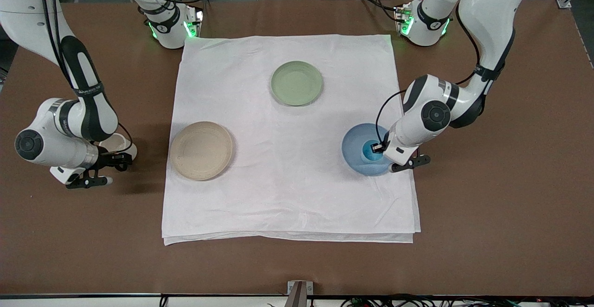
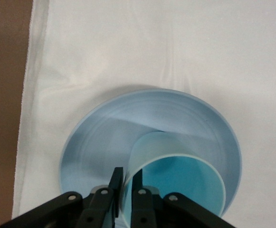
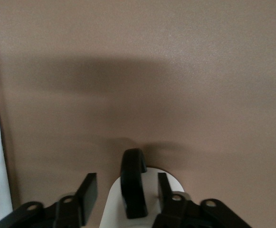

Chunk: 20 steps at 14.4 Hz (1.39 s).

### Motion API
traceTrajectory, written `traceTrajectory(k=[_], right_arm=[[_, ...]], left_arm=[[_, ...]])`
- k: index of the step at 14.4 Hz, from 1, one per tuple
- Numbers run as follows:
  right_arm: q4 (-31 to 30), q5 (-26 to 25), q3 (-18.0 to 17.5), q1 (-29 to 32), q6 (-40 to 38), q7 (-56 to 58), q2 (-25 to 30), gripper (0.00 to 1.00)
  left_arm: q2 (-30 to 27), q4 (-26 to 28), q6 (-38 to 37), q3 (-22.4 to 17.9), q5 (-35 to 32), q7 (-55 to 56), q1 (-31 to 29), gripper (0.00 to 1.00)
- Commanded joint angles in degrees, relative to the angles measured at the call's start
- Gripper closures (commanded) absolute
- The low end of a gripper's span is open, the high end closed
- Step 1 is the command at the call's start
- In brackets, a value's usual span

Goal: Place blue cup in blue plate and white mug in gray plate
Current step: 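Lower the white mug onto the beige plate while the left gripper withdraws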

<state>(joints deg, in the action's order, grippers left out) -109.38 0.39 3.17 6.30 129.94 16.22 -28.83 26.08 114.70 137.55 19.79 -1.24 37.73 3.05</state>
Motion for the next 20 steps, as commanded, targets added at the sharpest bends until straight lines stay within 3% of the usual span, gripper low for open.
traceTrajectory(k=[1,2,4,6,8,10,13,17,18,19,20], right_arm=[[-0.9,0.6,-0.6,1.1,-0.1,1.2,1.2,1.00],[-0.1,0.8,-0.8,0.8,-1.3,0.7,1.7,1.00],[3.7,0.9,-1.8,0.2,-9.8,-5.6,3.3,1.00],[5.4,1.0,-4.9,-1.1,-14.9,-14.2,6.4,1.00],[3.3,6.2,-7.5,-2.7,-15.4,-19.4,8.8,1.00],[-0.5,12.2,-7.7,-6.4,-12.5,-22.1,10.0,1.00],[-7.4,12.5,-7.7,-14.0,-2.7,-31.7,11.3,1.00],[-10.9,12.5,-7.7,-16.8,5.5,-33.0,10.0,0.98],[-10.9,12.5,-7.7,-17.1,5.9,-32.9,9.3,0.94],[-10.9,12.5,-7.7,-17.2,5.9,-32.9,9.0,0.71],[-10.8,12.5,-7.7,-17.2,5.9,-32.9,8.8,0.29]], left_arm=[[-2.3,-0.8,-1.8,-0.4,-1.4,0.9,-0.5,0.15],[-3.5,-1.6,-3.5,-0.4,-1.4,0.6,-1.0,0.00],[-5.8,-5.1,-8.8,-0.5,-1.4,0.5,-1.5,0.00],[-6.7,-12.1,-17.8,-0.4,-1.5,0.4,-4.4,0.00],[-8.7,-17.7,-25.5,-0.5,-1.6,-1.1,-6.6,0.00],[-11.6,-20.2,-28.6,-0.1,-5.1,-6.8,-10.1,0.00],[-17.6,-20.2,-32.9,-0.2,-6.4,-18.1,-14.4,0.00],[-25.2,-20.5,-40.2,-0.9,-4.4,-28.0,-16.4,0.00],[-26.8,-20.2,-42.1,-2.7,-3.9,-28.7,-15.1,0.00],[-28.3,-20.2,-44.5,-5.4,-3.2,-29.1,-12.0,0.00],[-29.5,-20.2,-46.9,-10.0,-2.5,-29.2,-7.3,0.00]])
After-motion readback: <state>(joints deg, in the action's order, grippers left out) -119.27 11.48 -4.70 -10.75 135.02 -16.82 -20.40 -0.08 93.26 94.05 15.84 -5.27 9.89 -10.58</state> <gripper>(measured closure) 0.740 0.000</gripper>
